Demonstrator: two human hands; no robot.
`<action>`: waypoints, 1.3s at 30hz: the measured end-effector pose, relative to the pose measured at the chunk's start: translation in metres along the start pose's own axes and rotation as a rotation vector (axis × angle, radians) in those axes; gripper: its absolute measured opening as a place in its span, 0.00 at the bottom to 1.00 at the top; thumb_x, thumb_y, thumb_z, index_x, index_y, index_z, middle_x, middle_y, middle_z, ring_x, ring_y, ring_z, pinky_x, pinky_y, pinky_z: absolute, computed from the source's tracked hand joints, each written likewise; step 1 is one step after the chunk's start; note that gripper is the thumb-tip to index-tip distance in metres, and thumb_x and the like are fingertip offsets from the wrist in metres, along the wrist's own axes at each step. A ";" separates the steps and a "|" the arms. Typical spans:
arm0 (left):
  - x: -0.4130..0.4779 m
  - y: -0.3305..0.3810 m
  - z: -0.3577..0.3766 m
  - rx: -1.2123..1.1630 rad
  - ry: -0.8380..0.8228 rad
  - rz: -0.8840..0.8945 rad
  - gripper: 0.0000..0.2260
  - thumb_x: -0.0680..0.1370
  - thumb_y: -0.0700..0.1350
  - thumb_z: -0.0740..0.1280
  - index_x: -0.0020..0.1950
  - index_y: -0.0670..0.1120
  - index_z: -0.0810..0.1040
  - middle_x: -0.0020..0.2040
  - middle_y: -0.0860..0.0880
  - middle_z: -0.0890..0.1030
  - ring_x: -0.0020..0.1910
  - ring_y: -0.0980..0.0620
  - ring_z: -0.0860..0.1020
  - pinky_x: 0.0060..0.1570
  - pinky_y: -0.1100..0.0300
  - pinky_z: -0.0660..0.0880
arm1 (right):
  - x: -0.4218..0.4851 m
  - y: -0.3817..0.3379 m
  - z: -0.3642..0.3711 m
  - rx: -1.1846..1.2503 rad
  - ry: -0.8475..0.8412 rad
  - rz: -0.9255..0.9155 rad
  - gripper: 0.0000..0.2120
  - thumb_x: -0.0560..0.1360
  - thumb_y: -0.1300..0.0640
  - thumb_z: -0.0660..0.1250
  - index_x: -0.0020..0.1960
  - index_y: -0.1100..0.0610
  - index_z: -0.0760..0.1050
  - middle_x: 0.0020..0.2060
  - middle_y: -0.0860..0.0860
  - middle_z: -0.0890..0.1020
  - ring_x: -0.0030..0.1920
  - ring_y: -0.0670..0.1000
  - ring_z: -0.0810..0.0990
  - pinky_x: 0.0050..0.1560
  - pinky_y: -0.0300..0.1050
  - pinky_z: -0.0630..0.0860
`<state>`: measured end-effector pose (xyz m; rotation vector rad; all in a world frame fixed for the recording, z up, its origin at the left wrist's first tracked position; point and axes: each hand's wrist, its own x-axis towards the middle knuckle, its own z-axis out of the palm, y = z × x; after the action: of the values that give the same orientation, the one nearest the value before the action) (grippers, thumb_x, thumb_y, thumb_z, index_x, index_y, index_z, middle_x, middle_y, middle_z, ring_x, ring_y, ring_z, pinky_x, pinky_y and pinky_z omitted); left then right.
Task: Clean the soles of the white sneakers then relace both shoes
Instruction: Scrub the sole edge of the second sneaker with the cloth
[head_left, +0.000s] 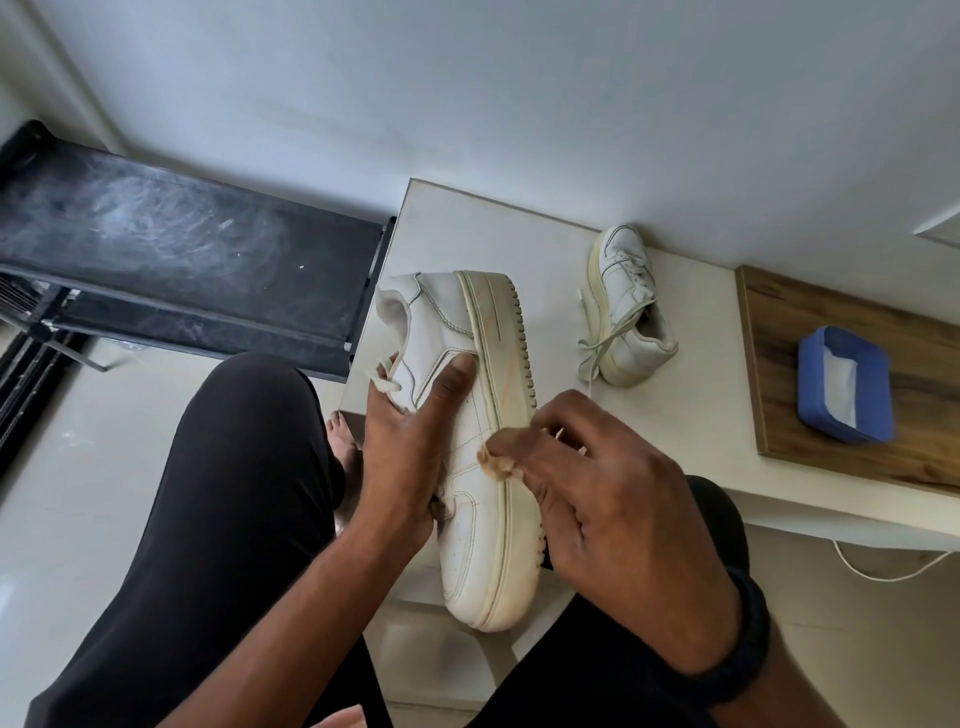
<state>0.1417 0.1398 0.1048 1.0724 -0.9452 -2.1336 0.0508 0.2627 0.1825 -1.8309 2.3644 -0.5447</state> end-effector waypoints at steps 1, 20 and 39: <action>0.000 0.000 0.000 0.005 -0.002 -0.007 0.18 0.80 0.46 0.72 0.69 0.44 0.76 0.58 0.38 0.86 0.57 0.36 0.85 0.59 0.32 0.80 | -0.002 -0.001 -0.002 -0.017 -0.029 -0.017 0.12 0.77 0.51 0.64 0.58 0.50 0.81 0.49 0.49 0.78 0.44 0.48 0.78 0.41 0.46 0.83; -0.005 0.000 0.004 0.092 0.009 0.009 0.20 0.77 0.47 0.74 0.68 0.46 0.77 0.56 0.45 0.88 0.54 0.45 0.87 0.55 0.42 0.84 | 0.003 0.003 0.001 0.011 0.140 0.219 0.10 0.67 0.62 0.76 0.49 0.56 0.84 0.46 0.49 0.83 0.43 0.49 0.84 0.44 0.46 0.84; -0.005 -0.002 0.001 0.056 0.009 0.018 0.21 0.79 0.46 0.73 0.70 0.44 0.76 0.58 0.41 0.86 0.57 0.40 0.86 0.59 0.36 0.82 | 0.005 -0.004 -0.001 0.088 0.123 0.199 0.09 0.71 0.61 0.71 0.51 0.54 0.83 0.45 0.47 0.82 0.46 0.48 0.82 0.46 0.46 0.84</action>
<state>0.1428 0.1445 0.1060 1.0956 -1.0119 -2.0968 0.0527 0.2569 0.1853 -1.5451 2.5190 -0.7429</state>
